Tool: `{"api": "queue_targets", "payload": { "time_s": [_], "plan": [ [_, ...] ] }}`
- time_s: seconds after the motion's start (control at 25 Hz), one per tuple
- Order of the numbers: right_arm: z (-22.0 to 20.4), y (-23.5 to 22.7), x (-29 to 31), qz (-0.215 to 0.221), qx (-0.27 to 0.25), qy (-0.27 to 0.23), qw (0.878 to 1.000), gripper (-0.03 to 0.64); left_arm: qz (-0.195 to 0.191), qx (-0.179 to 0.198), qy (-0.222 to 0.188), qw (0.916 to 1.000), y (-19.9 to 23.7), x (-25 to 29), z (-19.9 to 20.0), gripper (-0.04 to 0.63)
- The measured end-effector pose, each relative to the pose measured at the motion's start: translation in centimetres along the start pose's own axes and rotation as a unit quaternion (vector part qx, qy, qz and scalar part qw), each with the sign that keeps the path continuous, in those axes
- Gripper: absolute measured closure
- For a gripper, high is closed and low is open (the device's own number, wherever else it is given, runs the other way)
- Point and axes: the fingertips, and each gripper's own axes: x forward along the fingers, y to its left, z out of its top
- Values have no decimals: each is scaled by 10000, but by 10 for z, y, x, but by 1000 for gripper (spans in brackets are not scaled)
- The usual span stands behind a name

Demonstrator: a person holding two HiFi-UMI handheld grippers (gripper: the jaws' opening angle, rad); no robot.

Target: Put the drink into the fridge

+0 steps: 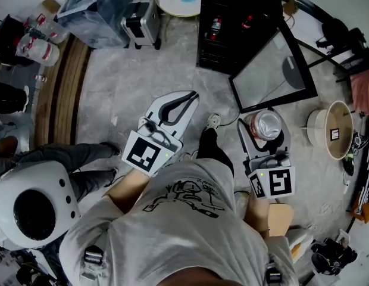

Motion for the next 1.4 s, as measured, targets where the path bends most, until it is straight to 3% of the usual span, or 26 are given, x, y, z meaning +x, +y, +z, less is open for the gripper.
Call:
{"api": "queue_targets", "payload": {
  "time_s": [0.44, 0.72, 1.4],
  "plan": [
    [7, -123, 80, 301, 92, 89, 9995, 278, 194, 77, 95, 9997, 42, 145, 9, 566],
    [5, -177, 121, 528, 34, 144, 9985, 278, 363, 116, 163, 9991, 63, 210, 6, 566],
    [13, -203, 213, 606, -88, 287, 9977, 278, 378, 70, 264, 9989, 136, 254, -4, 566]
  ]
}}
